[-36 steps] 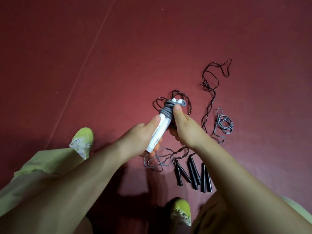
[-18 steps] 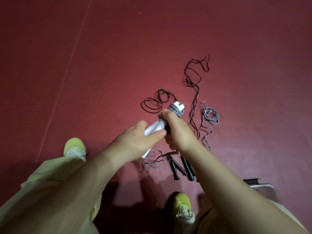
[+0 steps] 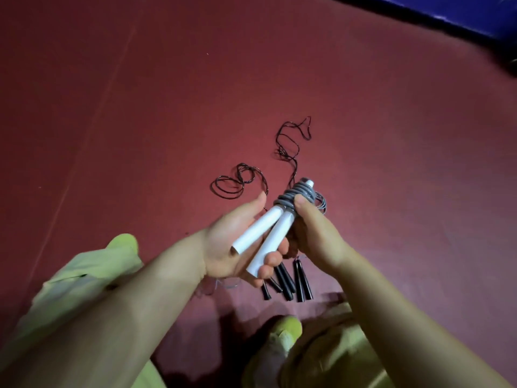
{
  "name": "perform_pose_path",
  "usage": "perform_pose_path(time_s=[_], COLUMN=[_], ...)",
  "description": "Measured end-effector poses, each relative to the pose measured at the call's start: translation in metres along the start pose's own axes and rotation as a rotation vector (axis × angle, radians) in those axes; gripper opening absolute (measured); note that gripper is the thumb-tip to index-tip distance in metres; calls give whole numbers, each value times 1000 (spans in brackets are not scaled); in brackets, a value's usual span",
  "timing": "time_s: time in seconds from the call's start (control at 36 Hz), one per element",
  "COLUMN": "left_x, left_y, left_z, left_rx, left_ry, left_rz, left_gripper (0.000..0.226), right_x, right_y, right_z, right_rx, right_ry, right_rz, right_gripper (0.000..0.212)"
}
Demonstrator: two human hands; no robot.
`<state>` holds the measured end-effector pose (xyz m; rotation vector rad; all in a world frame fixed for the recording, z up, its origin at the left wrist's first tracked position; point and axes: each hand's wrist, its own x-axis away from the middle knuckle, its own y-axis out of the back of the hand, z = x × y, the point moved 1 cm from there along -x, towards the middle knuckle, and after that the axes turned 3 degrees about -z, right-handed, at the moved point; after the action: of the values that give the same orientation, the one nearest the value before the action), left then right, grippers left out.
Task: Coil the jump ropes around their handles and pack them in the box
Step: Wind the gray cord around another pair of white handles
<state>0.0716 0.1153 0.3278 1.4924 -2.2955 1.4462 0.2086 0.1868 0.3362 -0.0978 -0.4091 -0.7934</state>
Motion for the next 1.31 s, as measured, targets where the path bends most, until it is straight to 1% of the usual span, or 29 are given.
perform_pose_path(time_s=[0.08,0.22,0.31,0.36,0.5,0.56,0.61,0.67,0.75,0.83,0.89,0.94,1.03,1.08,1.17,1.22,1.25,1.31], left_x=[-8,-29,-39,-46,-64,-70,-76,-76,-79,-83,-85,-84,-81,-77,-76,-78,-79,-80], left_y=[-1,-4,1,5,15,20,25,31,42,47,46,45,42,39,35,35,35,36], left_z=[-1,-1,-3,-5,-9,-6,-5,-7,-9,-7,-6,-7,-12,-14,-11,-5,-2,4], left_rx=[-93,-218,-278,-321,-400,-453,-551,-664,-760,-817,-781,-690,-563,-402,-87,109,189,338], left_ry=[-31,-111,-122,-122,-122,-93,-84,-120,-158,-149,-167,-209,-260,-243,-133,-30,-9,-22], left_rz=[-177,-441,-515,-557,-657,-685,-747,-824,-899,-935,-915,-855,-735,-628,-364,-92,62,290], left_gripper=[74,56,55,56,52,52,52,51,45,44,39,36,45,43,45,61,71,82], right_x=[2,-6,-17,-25,-38,-40,-45,-54,-67,-70,-70,-70,-70,-68,-65,-64,-63,-63], right_y=[6,18,25,29,37,38,39,37,37,41,45,49,51,50,48,49,48,49], right_z=[-1,-13,-25,-30,-50,-56,-58,-55,-57,-56,-53,-47,-40,-38,-34,-36,-36,-37], right_rx=[66,205,291,319,309,302,296,275,196,236,273,278,189,118,-108,-218,-262,-357], right_ry=[-38,-59,-81,-76,-104,-106,-100,-87,-122,-166,-153,-131,-86,-49,-43,-32,-23,-10], right_rz=[-28,-106,-158,-185,-262,-259,-235,-209,-152,-98,-91,-88,-101,-99,-100,-80,-64,-32], right_gripper=[48,47,55,57,61,63,60,61,67,69,59,51,50,44,25,28,33,38])
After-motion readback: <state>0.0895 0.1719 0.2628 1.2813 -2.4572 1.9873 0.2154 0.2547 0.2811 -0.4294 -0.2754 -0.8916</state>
